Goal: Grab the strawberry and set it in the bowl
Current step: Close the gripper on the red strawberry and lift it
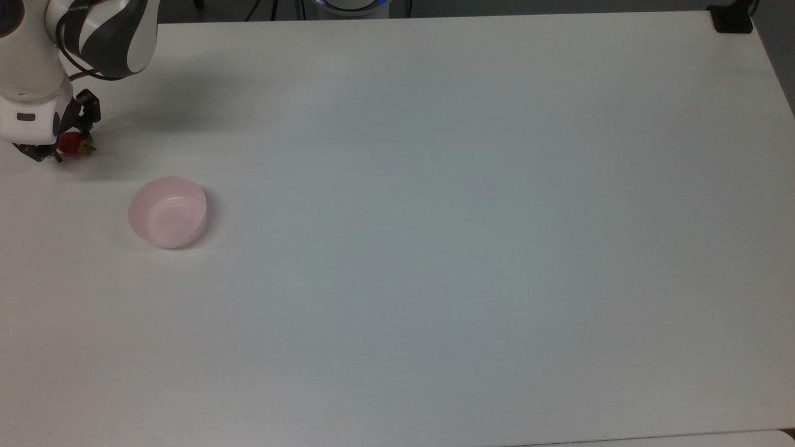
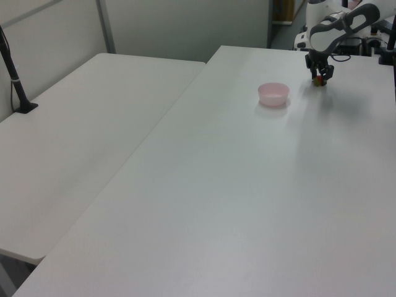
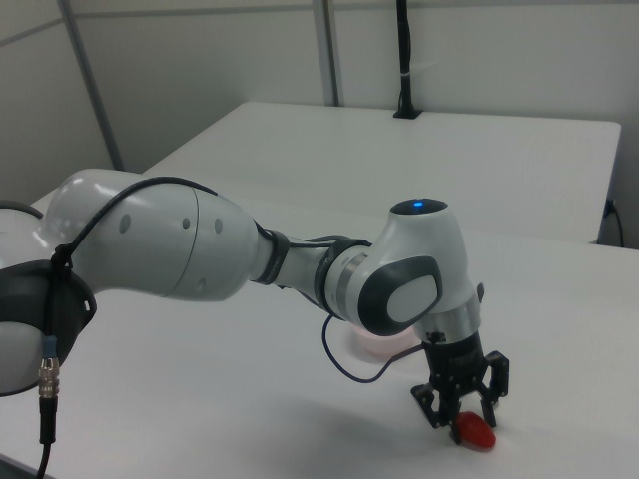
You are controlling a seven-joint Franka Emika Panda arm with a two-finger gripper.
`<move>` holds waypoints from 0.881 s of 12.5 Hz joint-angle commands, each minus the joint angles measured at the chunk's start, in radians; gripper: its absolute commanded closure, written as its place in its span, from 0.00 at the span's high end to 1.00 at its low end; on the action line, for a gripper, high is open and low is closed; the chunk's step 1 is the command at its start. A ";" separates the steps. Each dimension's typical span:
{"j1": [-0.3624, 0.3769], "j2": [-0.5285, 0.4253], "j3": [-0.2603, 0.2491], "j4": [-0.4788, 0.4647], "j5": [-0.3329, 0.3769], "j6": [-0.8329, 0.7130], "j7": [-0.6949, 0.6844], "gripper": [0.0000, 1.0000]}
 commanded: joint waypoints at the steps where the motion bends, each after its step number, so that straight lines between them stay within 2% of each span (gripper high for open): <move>1: -0.004 -0.028 0.020 -0.042 -0.004 0.006 0.061 0.55; 2: -0.004 -0.029 0.020 -0.040 -0.004 -0.002 0.062 0.50; 6: -0.004 -0.037 0.020 -0.031 -0.004 -0.057 0.062 0.42; 10: 0.001 -0.068 0.040 0.015 0.050 -0.132 0.125 0.43; 11: 0.001 -0.074 0.054 0.039 0.086 -0.158 0.143 0.43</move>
